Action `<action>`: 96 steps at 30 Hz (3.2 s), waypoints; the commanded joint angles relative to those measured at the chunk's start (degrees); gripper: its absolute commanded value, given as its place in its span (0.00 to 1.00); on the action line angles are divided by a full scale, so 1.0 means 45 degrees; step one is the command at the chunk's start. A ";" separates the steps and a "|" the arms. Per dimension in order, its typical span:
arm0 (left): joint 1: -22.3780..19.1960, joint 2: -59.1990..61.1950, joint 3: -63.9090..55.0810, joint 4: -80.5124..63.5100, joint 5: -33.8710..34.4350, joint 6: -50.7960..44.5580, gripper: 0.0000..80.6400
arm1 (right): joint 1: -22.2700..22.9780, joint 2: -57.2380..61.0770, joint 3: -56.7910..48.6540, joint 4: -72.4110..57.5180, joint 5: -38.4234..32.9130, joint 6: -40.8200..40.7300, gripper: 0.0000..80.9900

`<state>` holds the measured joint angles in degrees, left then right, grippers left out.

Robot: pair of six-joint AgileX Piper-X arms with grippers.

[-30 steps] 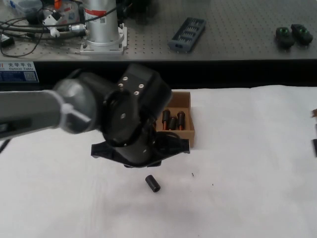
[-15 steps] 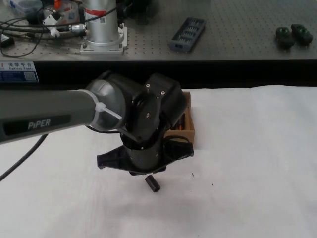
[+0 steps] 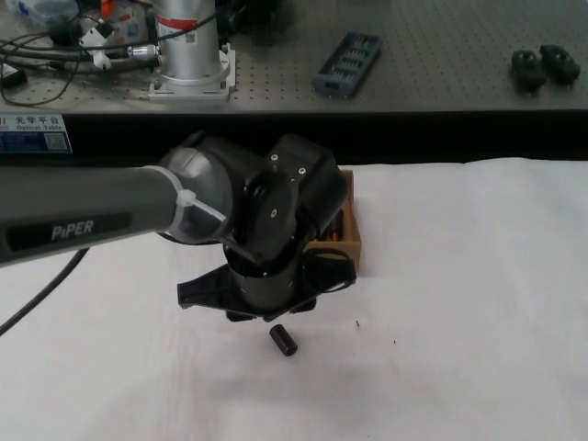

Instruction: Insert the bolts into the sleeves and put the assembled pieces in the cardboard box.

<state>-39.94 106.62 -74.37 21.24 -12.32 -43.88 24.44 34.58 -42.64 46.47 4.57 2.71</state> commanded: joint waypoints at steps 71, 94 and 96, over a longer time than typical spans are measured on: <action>0.0212 -0.5941 0.7132 -0.9394 0.6181 0.6610 0.01 | -0.0060 -0.0091 0.0630 -0.4423 -0.4805 0.1380 0.04; 0.0322 -1.1333 1.1078 -1.2634 1.1768 0.8910 0.01 | 0.6085 0.1013 0.2369 -1.0520 -0.4188 0.1958 0.04; 0.0322 -1.1333 1.1078 -1.2634 1.1768 0.8910 0.01 | 0.6729 0.1319 0.2369 -1.0719 -0.3474 0.1590 0.04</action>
<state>-38.78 56.24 -24.41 -34.50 38.81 -3.14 53.88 40.10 -31.84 0.00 -12.81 10.62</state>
